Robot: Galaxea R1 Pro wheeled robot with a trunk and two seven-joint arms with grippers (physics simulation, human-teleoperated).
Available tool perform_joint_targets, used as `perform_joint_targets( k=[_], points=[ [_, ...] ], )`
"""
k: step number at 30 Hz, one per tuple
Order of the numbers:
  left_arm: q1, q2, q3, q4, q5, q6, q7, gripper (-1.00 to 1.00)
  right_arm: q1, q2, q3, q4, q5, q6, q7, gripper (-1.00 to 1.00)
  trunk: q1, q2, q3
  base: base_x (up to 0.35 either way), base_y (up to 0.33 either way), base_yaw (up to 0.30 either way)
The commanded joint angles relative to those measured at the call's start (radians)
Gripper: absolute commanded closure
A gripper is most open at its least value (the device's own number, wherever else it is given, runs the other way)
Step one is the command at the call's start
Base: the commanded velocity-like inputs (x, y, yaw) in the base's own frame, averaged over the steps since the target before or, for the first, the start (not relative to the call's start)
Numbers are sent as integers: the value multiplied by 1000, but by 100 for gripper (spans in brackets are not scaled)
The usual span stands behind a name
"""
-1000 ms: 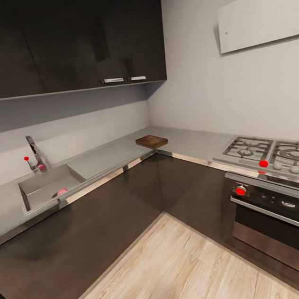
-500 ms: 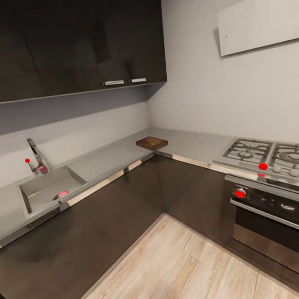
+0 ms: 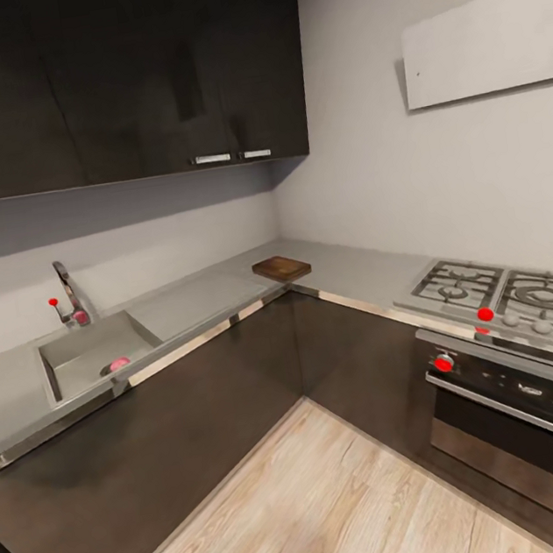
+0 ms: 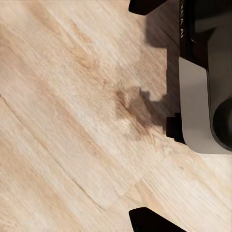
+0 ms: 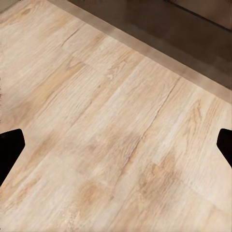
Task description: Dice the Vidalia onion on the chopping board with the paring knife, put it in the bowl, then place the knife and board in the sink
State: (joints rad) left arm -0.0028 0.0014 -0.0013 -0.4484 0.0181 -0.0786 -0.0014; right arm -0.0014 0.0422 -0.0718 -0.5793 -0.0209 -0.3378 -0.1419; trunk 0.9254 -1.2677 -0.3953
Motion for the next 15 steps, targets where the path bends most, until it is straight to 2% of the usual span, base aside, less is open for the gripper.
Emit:
perform_joint_targets(
  k=[1,15],
  points=[
    [0,0,0,0,2,-3,0,-100,0,1,-3,0,-2,-3,1,-100,-4,7,2,0,0,0],
    [0,1,0,-1,2,-3,0,-100,0,1,-3,-1,-2,-3,1,-100,-58,105,46,0,0,0]
  ],
)
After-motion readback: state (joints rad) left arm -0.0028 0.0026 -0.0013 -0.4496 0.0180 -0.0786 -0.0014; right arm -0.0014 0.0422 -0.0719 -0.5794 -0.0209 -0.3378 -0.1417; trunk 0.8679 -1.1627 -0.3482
